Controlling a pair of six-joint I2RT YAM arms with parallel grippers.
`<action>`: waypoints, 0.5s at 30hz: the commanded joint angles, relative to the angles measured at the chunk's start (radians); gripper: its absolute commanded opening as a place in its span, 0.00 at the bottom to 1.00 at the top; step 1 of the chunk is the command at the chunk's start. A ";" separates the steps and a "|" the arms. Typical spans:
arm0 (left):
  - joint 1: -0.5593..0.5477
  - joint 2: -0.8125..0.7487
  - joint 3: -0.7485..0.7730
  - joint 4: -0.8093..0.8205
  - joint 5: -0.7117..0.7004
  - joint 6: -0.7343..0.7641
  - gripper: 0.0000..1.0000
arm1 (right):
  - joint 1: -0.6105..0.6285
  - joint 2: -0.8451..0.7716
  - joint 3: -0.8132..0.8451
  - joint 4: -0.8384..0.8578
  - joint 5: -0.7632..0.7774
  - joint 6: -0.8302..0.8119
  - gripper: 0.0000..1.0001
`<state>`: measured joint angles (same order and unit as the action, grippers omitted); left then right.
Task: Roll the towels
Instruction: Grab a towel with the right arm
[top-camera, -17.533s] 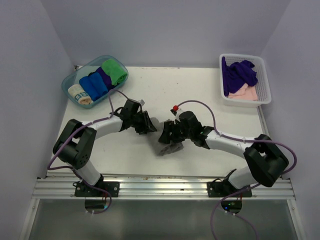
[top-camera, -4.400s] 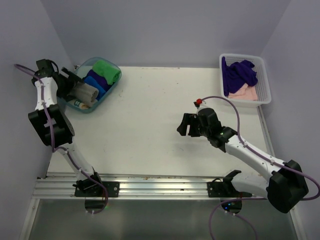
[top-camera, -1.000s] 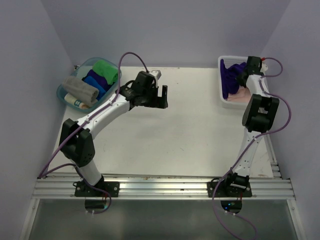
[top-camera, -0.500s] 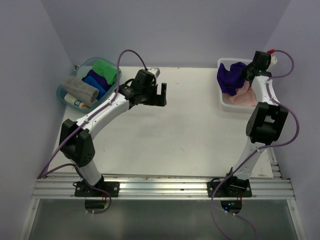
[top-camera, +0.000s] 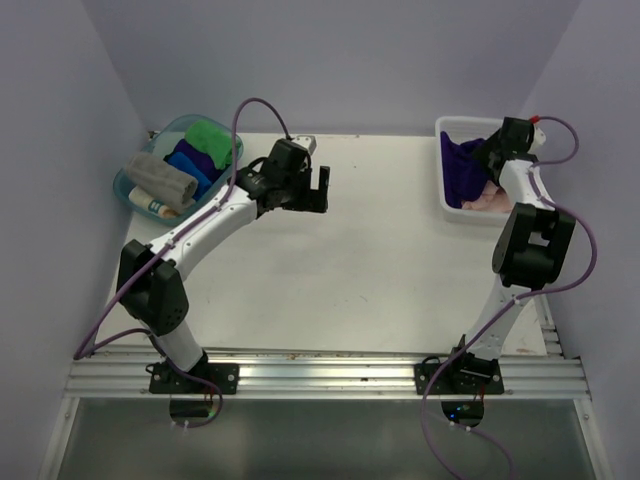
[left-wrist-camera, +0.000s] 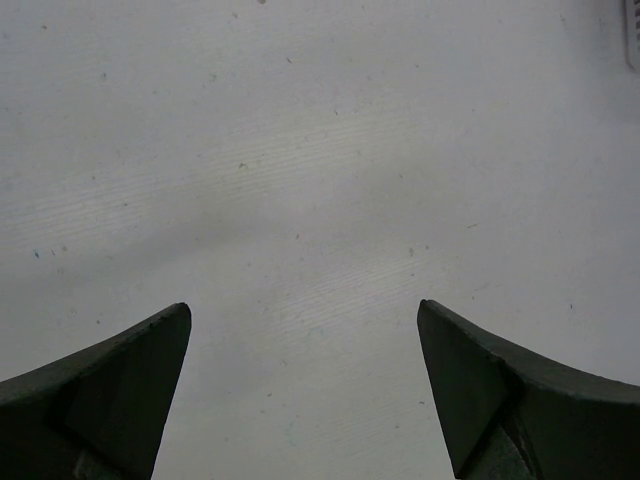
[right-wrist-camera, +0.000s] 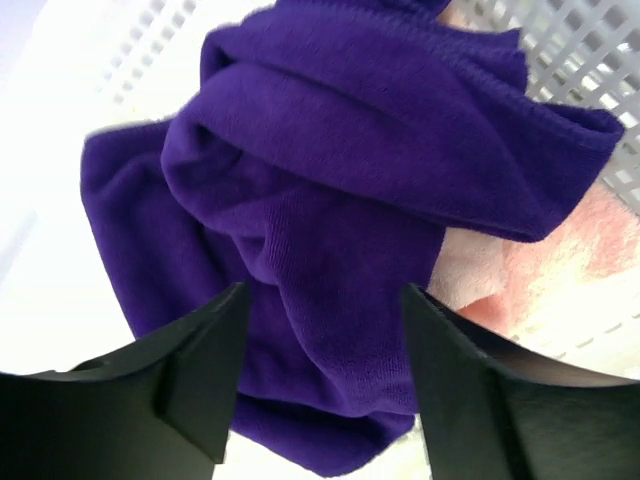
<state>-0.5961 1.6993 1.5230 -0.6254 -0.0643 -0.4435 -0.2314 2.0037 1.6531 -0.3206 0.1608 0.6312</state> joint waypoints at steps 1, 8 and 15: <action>-0.001 -0.017 0.055 0.001 -0.019 0.023 0.99 | 0.004 -0.095 -0.006 0.068 -0.059 -0.066 0.67; -0.001 0.010 0.069 -0.002 -0.008 0.025 0.99 | 0.027 -0.016 0.082 0.002 -0.058 -0.126 0.64; -0.001 0.010 0.068 -0.007 -0.003 0.023 0.99 | 0.027 0.179 0.307 -0.129 -0.021 -0.165 0.52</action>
<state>-0.5961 1.7065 1.5517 -0.6338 -0.0639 -0.4408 -0.2012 2.1025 1.8618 -0.3687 0.1173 0.5041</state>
